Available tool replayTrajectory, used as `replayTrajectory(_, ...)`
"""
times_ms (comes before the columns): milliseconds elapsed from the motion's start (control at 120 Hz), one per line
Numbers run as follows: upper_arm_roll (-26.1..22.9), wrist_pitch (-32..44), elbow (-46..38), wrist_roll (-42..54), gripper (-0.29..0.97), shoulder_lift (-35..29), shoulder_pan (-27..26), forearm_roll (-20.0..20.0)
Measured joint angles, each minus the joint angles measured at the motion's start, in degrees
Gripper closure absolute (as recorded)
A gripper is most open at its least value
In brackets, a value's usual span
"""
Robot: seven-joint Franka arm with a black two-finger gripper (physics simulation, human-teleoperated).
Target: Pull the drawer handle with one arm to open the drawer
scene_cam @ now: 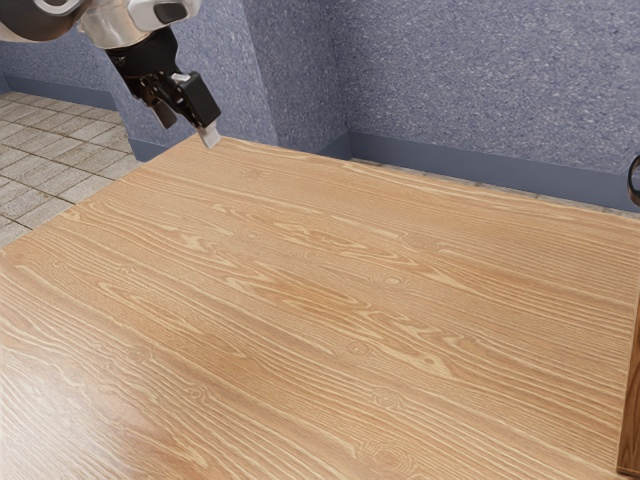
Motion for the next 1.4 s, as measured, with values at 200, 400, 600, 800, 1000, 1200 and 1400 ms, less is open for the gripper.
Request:
replayTrajectory(200,0.00,-0.01,0.01,0.82,0.00,0.00,0.02,-0.08)
replayTrajectory(400,-0.64,-1.33,1.32,1.15,0.00,-9.09,-2.51,0.93)
replayTrajectory(600,-2.24,-2.15,1.06,1.47,0.00,-9.36,-11.86,0.55)
replayTrajectory(800,-2.29,-2.22,0.65,1.66,0.00,-8.56,-16.95,-1.17)
replayTrajectory(1000,-2.53,-1.43,-10.76,-1.28,0.00,-9.78,-6.15,-1.83)
replayTrajectory(1200,-5.01,2.32,-18.69,-8.33,0.00,-11.78,8.23,-3.33)
replayTrajectory(1400,-4.90,11.32,-19.44,-16.62,0.00,-9.69,4.55,-18.76)
